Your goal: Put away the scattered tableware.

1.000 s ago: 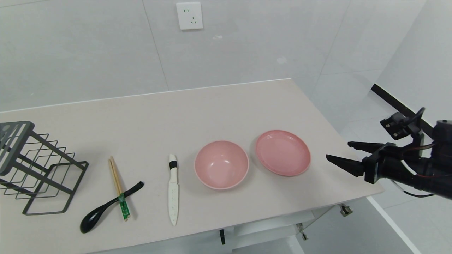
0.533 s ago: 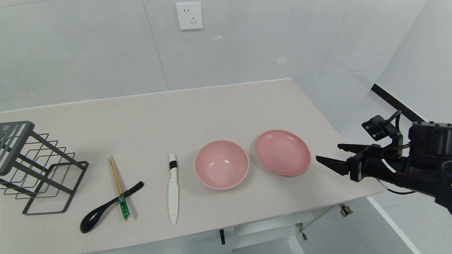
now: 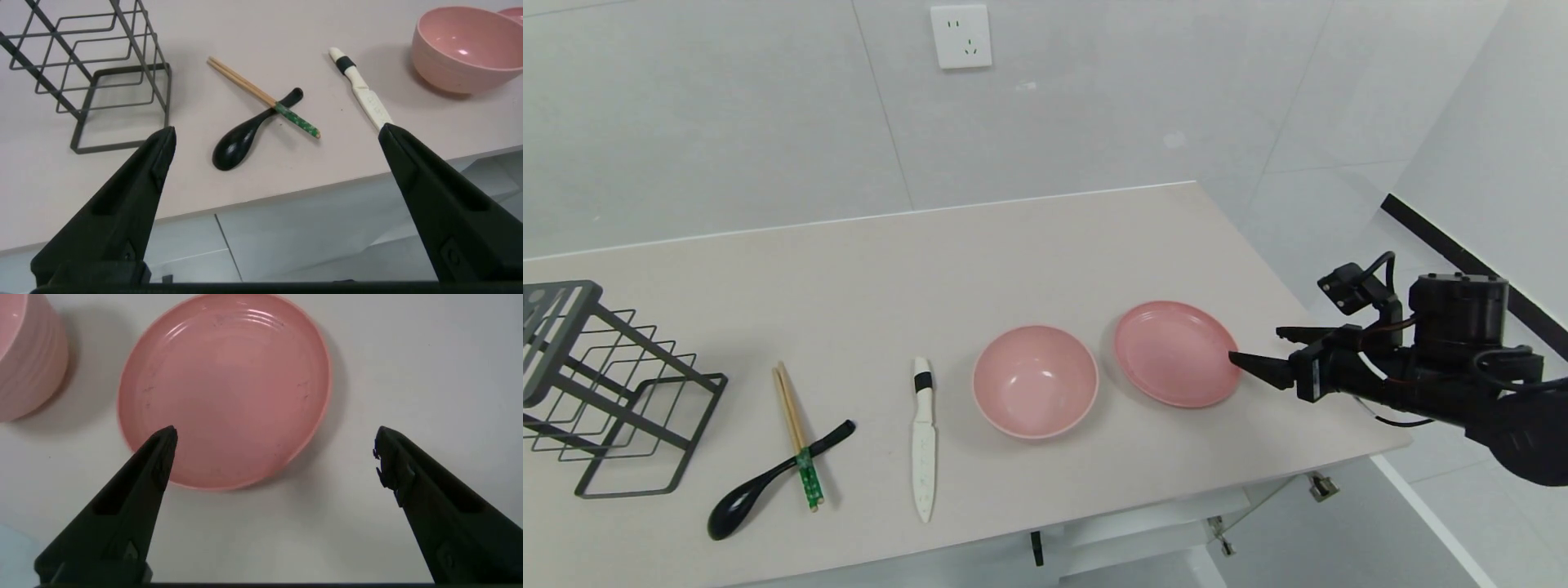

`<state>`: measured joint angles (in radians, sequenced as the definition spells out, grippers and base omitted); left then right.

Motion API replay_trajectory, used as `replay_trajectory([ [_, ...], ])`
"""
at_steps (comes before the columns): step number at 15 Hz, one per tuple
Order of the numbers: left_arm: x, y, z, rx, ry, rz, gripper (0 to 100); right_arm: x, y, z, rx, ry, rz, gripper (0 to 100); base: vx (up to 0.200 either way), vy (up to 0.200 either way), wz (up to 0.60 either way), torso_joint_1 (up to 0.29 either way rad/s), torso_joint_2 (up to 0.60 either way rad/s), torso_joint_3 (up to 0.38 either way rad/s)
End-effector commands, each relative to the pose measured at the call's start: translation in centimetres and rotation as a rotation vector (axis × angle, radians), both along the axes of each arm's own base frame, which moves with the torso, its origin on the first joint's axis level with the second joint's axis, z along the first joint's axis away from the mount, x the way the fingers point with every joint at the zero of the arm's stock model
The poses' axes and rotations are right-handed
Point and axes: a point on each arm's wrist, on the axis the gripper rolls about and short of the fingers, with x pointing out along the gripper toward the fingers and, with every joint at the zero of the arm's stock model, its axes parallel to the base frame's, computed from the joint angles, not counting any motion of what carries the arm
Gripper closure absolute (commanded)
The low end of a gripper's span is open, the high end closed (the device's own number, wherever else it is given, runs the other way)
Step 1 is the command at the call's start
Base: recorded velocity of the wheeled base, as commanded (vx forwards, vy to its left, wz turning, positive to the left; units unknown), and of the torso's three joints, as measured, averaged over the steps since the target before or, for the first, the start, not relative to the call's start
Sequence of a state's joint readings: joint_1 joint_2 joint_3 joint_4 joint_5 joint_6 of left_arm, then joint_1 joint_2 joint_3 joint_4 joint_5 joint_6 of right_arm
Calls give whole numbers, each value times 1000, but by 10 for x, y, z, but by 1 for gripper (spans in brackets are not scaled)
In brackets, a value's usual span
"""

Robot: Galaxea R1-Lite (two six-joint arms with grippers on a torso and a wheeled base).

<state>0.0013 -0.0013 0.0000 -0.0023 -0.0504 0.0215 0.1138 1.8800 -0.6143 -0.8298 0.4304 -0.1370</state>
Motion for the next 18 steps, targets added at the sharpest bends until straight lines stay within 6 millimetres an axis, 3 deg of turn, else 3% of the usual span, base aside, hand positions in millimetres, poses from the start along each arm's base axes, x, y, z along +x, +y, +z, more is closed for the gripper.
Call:
replay_trajectory([
  [1, 0, 0, 0, 0, 1, 0, 0, 11, 4, -10, -6, 21, -2, 0, 0, 0, 0, 0, 0, 0],
  [11, 0, 0, 0, 2, 0, 0, 0, 51, 25, -34, 0, 52, -35, 0, 0, 0, 0, 0, 0, 0],
  [18, 0, 0, 0, 2, 2, 0, 0, 49, 37, -42, -6, 72, -3, 0, 0, 0, 0, 0, 0, 0],
])
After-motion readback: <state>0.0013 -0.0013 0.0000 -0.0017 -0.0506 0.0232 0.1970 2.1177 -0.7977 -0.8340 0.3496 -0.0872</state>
